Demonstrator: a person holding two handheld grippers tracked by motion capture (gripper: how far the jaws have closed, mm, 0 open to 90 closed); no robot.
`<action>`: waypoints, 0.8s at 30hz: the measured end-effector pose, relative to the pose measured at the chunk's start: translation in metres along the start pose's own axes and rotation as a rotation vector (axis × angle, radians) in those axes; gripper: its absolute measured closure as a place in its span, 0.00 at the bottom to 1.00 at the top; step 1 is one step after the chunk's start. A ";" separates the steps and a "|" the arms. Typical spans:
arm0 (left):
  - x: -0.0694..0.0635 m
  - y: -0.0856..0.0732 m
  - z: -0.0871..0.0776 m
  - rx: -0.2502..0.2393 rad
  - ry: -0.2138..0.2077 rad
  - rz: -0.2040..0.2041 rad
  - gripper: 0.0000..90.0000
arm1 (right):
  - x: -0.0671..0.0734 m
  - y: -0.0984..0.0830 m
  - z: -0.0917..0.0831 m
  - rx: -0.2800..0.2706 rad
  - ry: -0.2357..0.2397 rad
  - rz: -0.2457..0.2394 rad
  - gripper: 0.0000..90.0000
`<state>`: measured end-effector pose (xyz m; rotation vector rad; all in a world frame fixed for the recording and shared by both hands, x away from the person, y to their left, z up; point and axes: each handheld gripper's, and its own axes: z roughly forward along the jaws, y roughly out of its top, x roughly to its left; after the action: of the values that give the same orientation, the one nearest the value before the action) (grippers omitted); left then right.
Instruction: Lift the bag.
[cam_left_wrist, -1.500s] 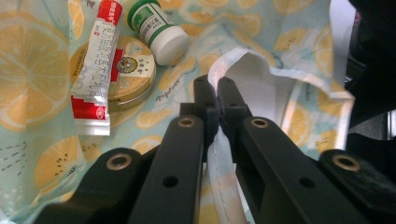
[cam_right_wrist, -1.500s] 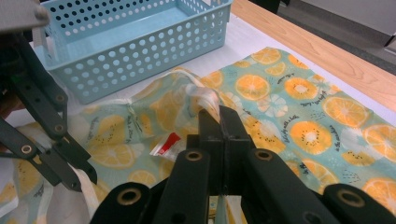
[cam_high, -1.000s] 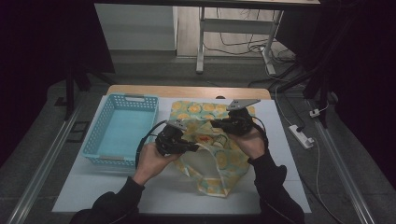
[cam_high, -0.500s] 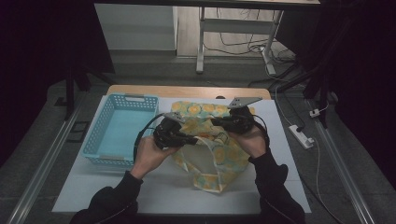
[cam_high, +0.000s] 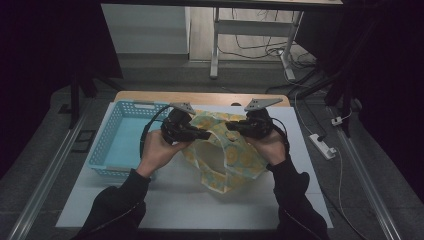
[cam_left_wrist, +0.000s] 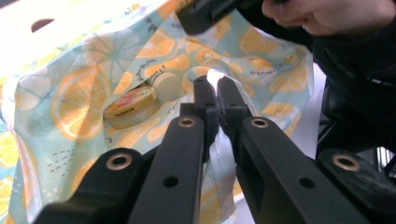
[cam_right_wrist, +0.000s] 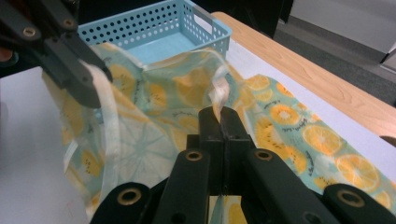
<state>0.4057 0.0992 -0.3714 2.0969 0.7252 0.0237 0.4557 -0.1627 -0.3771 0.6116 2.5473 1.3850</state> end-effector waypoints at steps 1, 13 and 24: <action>0.001 0.002 -0.002 -0.004 0.001 -0.004 0.99 | 0.001 0.002 0.000 0.002 0.000 -0.006 1.00; -0.002 0.030 -0.032 -0.033 0.039 0.027 0.99 | 0.013 0.030 -0.007 0.003 -0.017 -0.071 1.00; -0.003 0.054 -0.055 -0.048 0.048 0.040 0.99 | 0.017 0.049 -0.022 -0.003 -0.039 -0.107 1.00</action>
<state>0.4142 0.1159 -0.2962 2.0705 0.7043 0.1130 0.4457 -0.1480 -0.3236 0.4883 2.5078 1.3278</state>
